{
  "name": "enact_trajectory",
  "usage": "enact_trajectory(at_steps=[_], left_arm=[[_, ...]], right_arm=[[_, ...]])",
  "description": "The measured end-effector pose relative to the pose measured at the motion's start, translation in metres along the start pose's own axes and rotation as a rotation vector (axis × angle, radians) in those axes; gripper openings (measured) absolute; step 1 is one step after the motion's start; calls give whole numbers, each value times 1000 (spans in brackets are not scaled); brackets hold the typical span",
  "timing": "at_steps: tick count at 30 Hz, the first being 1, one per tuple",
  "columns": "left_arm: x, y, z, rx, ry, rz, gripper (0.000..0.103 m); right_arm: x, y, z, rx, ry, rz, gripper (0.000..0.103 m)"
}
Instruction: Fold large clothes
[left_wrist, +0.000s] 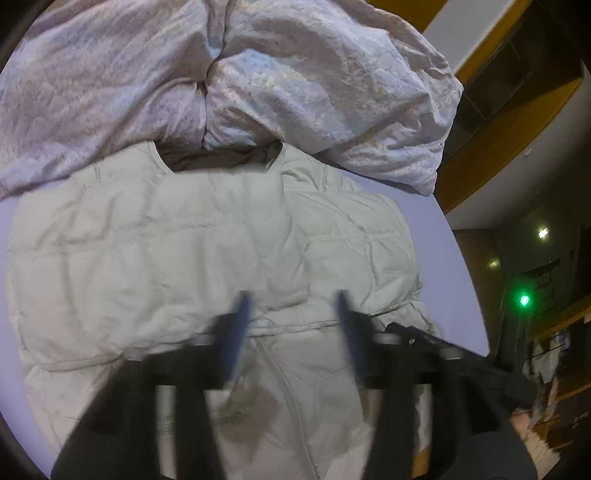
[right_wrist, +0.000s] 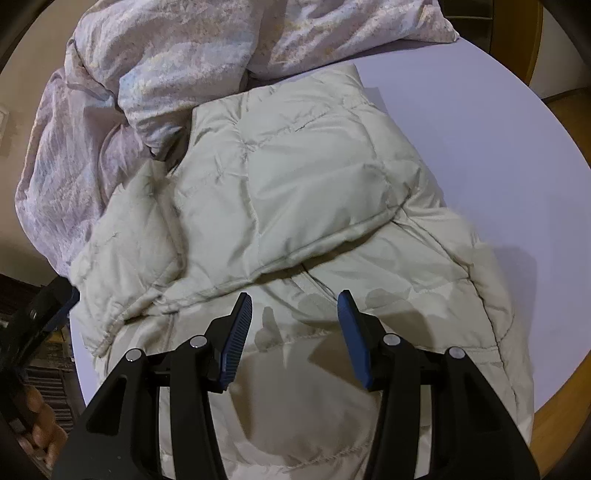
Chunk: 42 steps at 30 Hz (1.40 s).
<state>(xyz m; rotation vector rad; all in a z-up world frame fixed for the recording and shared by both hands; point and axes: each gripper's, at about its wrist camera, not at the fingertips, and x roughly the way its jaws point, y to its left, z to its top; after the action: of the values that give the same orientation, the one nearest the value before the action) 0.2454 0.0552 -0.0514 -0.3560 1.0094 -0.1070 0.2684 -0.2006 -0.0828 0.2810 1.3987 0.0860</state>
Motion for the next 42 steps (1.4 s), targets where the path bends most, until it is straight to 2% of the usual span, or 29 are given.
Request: enact_trajectory(at_steps=[3, 9, 14, 21, 28, 32, 42], left_arm=[[-7, 8, -1, 13, -11, 38, 62], [-21, 52, -7, -69, -20, 132, 65], [-39, 95, -19, -134, -26, 239, 70], [-53, 130, -34, -170, -16, 347, 73], [-60, 148, -45, -177, 0, 411, 75], [-59, 155, -48, -184, 15, 418, 76], [-62, 160, -56, -186, 29, 431, 78]], right_arm=[[-1, 17, 2, -39, -17, 36, 50], [8, 77, 2, -192, -39, 93, 41], [30, 123, 11, -288, -55, 78, 27], [51, 166, 12, -403, -73, 50, 25], [85, 167, 10, -413, -4, -54, 24], [104, 162, 3, -434, 42, -121, 24], [117, 160, 7, -428, 94, -153, 23]])
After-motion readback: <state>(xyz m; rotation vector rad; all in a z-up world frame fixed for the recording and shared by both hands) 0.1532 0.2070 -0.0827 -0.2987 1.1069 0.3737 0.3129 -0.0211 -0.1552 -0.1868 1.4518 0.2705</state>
